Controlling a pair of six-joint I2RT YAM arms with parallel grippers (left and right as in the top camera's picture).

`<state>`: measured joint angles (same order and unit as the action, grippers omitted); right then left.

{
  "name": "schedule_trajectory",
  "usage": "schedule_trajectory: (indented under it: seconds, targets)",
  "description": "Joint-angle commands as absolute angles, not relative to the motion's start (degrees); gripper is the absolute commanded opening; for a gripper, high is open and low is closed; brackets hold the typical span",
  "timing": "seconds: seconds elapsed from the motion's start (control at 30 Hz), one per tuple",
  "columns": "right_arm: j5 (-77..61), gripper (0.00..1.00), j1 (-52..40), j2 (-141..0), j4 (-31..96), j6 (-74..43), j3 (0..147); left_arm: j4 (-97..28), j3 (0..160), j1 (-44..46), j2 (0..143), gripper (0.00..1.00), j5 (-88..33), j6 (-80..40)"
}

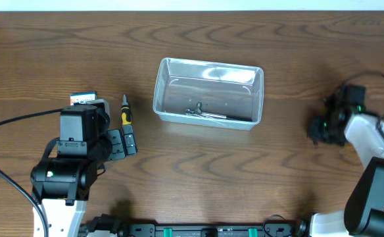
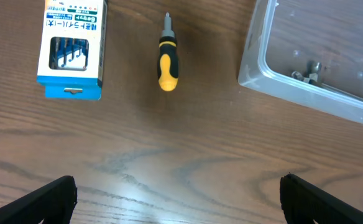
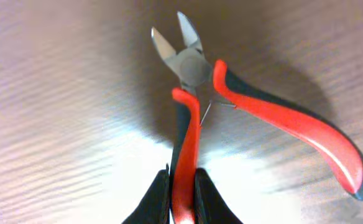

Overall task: Pack container
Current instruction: 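Carry the pliers into the container and lower them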

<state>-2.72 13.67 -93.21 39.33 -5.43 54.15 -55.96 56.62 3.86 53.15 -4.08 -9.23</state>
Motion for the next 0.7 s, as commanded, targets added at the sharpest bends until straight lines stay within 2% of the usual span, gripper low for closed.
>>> schedule_trajectory:
  seconds: [0.0,0.2,0.27,0.5,0.67]
  targets:
    - [-1.0,0.01,7.7,-92.8,43.8,1.2,66.3,-56.1,57.8,3.9,53.1,0.98,-3.4,-9.5]
    - [-0.7,0.01,-4.3,-92.8,53.2,12.0,82.9,-56.1,57.8,3.9,53.1,0.98,-3.4,-9.5]
    - [-1.4,0.01,-9.5,-92.8,55.1,19.5,86.1,-56.1,57.8,3.9,53.1,0.98,-3.4,-9.5]
    - [-2.8,0.01,-23.9,-95.1,55.5,35.4,86.7,-56.1,57.8,3.9,53.1,0.98,-3.4,-9.5]
    - [-8.0,0.01,-27.1,-102.6,52.6,38.4,86.7,-56.1,57.8,3.9,53.1,0.98,-3.4,-9.5]
